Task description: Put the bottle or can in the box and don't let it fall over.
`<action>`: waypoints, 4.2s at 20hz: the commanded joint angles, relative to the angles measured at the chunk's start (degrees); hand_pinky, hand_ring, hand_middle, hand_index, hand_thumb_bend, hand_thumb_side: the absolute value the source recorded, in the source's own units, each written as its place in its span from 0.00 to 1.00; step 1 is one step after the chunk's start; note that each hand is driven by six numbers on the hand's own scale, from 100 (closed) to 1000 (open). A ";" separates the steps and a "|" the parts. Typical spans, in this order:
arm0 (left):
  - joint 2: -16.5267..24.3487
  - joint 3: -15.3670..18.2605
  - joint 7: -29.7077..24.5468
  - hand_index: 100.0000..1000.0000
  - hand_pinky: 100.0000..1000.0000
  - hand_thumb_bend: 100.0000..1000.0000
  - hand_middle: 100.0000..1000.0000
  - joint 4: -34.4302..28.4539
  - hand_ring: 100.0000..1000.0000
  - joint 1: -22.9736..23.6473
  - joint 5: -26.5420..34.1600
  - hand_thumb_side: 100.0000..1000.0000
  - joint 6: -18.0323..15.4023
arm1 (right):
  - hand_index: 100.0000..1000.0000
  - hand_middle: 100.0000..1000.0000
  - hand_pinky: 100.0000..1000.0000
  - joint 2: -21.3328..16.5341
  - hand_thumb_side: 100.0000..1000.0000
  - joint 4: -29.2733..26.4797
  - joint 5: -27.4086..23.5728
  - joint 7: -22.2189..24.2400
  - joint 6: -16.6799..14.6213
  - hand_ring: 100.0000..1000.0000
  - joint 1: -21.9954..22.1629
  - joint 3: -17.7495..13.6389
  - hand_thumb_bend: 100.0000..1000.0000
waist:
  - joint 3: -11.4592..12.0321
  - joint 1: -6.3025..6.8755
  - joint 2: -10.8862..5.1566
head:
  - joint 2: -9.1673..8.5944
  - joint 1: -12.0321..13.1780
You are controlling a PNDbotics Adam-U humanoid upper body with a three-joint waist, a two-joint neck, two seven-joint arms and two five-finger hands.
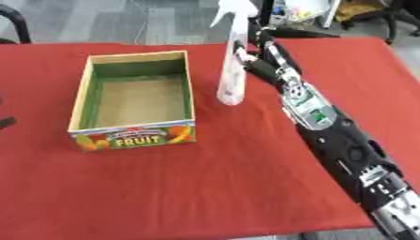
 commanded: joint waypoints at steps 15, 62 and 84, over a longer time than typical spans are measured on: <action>0.27 -0.20 -0.24 0.90 0.82 0.52 0.90 -0.74 1.00 -0.87 -0.06 0.64 -0.07 | 1.00 1.00 0.86 0.75 0.47 4.97 1.04 0.01 -1.20 1.00 -4.60 -1.22 0.00 | 0.75 0.28 -0.30 | -0.49 -0.83; -0.16 -0.29 -0.34 0.90 0.82 0.51 0.90 -1.08 1.00 -1.66 -0.07 0.65 0.00 | 0.08 0.74 0.22 3.99 0.41 10.62 8.32 -20.50 -1.76 0.24 -8.69 -2.07 0.00 | 2.69 0.81 0.88 | -1.12 -2.44; -1.02 0.17 0.05 0.90 0.82 0.51 0.90 -1.04 1.00 -2.21 -0.85 0.64 -0.06 | 0.10 0.69 0.24 6.46 0.41 -3.12 8.42 -14.21 2.21 0.26 -20.00 2.15 0.00 | 7.54 0.72 0.99 | -3.70 -8.23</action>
